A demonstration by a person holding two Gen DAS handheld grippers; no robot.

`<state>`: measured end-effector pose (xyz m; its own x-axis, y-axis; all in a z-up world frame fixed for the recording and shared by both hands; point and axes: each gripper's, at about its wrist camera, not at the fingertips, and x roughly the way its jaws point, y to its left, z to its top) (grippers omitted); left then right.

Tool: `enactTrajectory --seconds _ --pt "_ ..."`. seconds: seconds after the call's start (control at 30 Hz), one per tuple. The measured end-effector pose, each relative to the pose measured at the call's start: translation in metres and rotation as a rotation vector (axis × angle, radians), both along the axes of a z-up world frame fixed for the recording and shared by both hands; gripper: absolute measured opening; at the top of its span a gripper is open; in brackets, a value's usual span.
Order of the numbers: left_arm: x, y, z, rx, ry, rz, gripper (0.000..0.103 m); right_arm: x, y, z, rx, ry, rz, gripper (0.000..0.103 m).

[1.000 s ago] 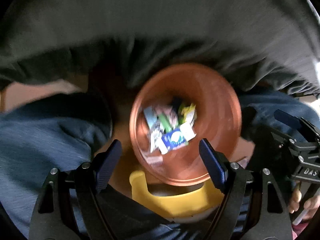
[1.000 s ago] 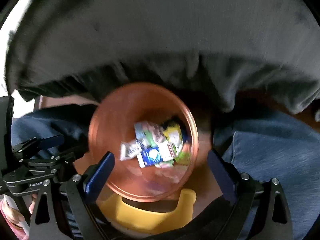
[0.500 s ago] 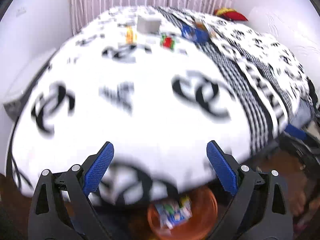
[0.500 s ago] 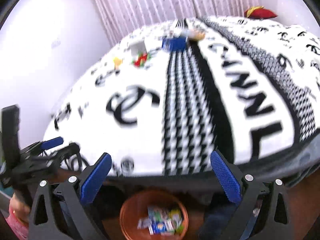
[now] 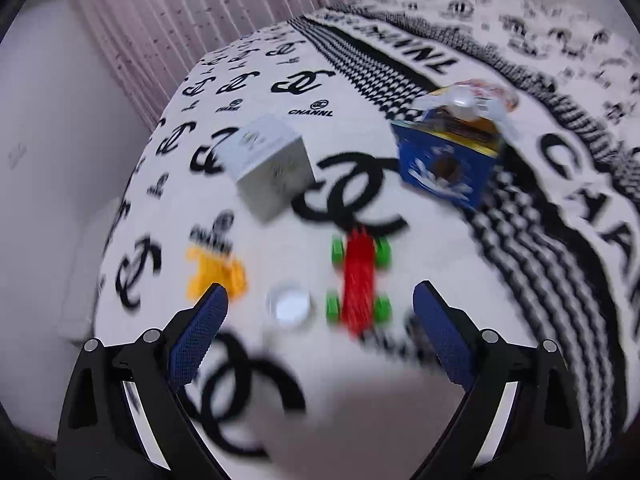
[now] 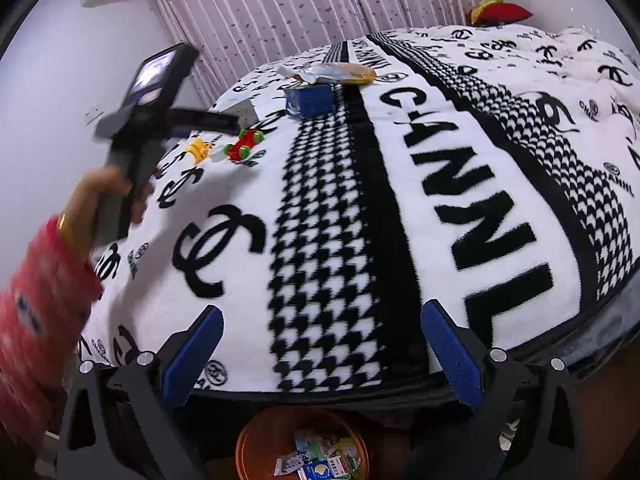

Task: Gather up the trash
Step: 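Move both open tools back toward the items on the bed, then grasp the red toy car with the left tool while the right tool grasps the orange snack pouch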

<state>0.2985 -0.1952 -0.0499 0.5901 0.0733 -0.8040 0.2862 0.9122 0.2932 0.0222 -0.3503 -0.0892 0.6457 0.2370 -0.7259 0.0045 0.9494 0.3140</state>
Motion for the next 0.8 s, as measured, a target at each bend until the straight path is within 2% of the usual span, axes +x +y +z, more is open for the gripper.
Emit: enactTrajectory --seconds 0.17,0.2,0.23,0.3,0.4,0.47,0.6,0.8 --pt "0.031 -0.016 -0.030 0.069 0.113 -0.019 0.089 0.007 -0.014 -0.006 0.021 0.008 -0.024 0.097" --pt "0.032 -0.018 -0.033 0.079 0.118 -0.026 0.081 0.007 -0.016 -0.007 0.022 0.009 -0.028 0.097" --pt "0.033 -0.020 -0.038 0.082 0.131 -0.034 0.061 0.007 -0.017 -0.008 0.022 0.011 -0.031 0.097" --pt "0.031 -0.020 -0.041 0.031 0.167 -0.052 0.038 0.008 -0.020 -0.011 0.023 0.017 -0.036 0.097" --pt "0.023 -0.024 -0.039 0.043 0.135 -0.060 0.038 0.008 -0.020 -0.013 0.032 0.026 -0.038 0.098" --pt "0.013 -0.021 -0.031 0.020 0.117 -0.059 0.038 0.007 -0.019 -0.012 0.029 0.023 -0.035 0.097" --pt "-0.010 -0.004 -0.007 -0.083 0.077 -0.059 0.038 0.005 -0.013 -0.006 0.020 0.012 -0.028 0.097" --pt "-0.072 0.038 0.036 -0.233 -0.032 -0.061 0.038 0.011 -0.003 0.008 0.010 -0.017 -0.007 0.097"
